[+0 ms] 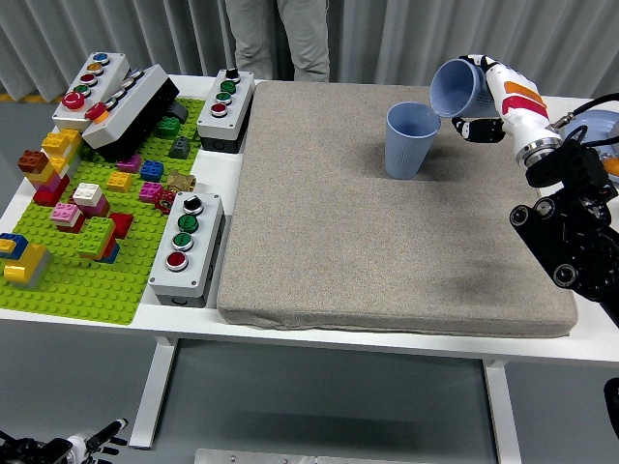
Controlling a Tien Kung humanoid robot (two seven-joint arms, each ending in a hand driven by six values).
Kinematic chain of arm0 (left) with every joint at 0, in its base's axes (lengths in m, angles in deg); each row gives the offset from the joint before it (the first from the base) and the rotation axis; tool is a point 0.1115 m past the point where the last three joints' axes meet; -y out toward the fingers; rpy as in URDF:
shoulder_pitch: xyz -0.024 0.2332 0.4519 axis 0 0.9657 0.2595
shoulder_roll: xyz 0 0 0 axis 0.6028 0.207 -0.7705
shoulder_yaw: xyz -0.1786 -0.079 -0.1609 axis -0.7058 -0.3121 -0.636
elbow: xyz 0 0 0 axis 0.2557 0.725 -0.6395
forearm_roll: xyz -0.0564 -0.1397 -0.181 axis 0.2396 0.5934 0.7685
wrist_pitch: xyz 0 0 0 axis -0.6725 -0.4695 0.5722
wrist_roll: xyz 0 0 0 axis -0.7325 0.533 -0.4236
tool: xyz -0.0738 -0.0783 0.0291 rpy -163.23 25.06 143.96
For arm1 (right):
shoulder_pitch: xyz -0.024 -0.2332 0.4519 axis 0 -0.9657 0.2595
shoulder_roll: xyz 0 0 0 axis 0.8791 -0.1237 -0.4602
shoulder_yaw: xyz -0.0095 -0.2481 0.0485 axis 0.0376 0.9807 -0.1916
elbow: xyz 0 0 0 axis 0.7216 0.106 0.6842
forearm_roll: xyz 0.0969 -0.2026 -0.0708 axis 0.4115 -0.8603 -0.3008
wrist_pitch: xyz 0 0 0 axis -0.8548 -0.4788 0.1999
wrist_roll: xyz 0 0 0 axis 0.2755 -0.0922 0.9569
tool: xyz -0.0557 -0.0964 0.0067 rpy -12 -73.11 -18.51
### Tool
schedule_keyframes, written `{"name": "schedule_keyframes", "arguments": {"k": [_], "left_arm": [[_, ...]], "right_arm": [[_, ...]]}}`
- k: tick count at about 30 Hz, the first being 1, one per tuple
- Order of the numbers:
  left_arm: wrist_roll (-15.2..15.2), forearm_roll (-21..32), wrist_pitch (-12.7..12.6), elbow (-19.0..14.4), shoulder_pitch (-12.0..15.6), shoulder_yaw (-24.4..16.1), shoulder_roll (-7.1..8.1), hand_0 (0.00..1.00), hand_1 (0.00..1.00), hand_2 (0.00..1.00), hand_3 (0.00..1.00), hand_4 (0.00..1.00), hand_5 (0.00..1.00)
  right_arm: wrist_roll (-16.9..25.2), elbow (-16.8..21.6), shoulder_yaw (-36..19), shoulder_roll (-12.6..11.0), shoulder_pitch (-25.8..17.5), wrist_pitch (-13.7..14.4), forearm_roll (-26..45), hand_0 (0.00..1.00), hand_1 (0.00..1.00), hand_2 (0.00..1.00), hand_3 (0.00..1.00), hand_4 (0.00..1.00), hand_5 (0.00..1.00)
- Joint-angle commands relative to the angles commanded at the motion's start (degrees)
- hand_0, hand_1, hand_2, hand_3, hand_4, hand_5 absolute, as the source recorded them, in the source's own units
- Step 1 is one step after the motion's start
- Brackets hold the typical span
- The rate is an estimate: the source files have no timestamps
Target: Pick cup pour cup place
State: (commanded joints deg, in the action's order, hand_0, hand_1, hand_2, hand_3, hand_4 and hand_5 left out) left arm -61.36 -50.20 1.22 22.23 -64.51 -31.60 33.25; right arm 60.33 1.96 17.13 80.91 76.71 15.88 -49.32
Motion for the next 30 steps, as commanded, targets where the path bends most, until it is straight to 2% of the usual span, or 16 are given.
{"name": "schedule_keyframes", "arguments": {"k": [30], "left_arm": [[0.2,-0.7,0.0,0.0,0.2,-0.8,0.14,0.841,0.853,0.899,0.791,0.600,0.998]], "right_arm": [[-2.3,0.1,3.6,0.3,0.9,1.6,-2.3,0.798,0.661,0.538,0.575,0.670,0.027]]}}
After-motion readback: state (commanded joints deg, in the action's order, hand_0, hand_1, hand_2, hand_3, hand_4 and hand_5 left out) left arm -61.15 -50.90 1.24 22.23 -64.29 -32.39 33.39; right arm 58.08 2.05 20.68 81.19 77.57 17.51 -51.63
